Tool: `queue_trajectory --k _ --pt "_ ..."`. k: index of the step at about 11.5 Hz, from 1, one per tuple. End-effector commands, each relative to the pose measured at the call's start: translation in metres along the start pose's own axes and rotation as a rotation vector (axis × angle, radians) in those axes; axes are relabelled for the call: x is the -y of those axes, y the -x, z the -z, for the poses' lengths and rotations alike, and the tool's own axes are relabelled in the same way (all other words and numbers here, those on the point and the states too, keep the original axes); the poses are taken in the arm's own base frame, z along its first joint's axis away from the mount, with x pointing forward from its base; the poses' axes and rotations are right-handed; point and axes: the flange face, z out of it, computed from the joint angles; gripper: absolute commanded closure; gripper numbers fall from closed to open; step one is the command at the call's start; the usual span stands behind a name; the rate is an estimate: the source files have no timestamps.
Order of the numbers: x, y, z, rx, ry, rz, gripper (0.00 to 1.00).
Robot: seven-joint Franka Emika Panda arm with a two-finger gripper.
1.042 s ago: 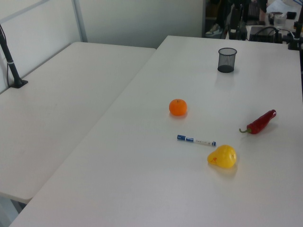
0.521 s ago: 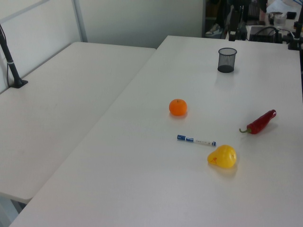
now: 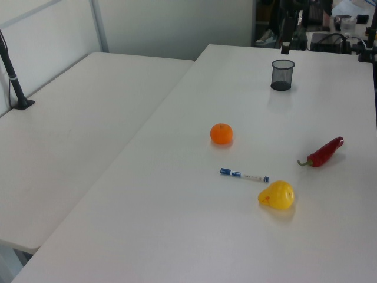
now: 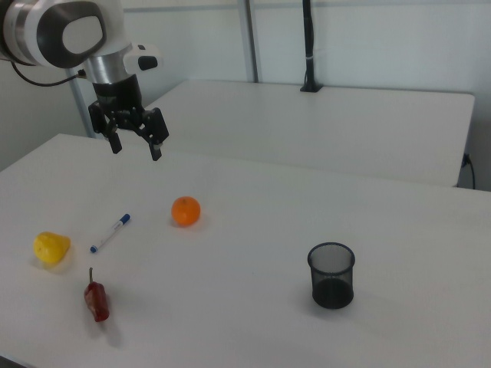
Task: Place marker
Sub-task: 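Move the open gripper over the blue-capped white marker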
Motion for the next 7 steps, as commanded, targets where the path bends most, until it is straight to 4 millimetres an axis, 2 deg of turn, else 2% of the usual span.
queue_trajectory --k 1,3,5,7 --pt "0.011 -0.003 -0.019 0.007 -0.015 0.04 0.0" --pt "0.037 -0.025 -0.045 -0.02 -0.002 0.048 0.0" --pt "0.065 -0.043 -0.075 -0.029 0.001 -0.048 0.0" --pt "0.11 -0.057 -0.107 -0.047 0.013 -0.032 0.0"
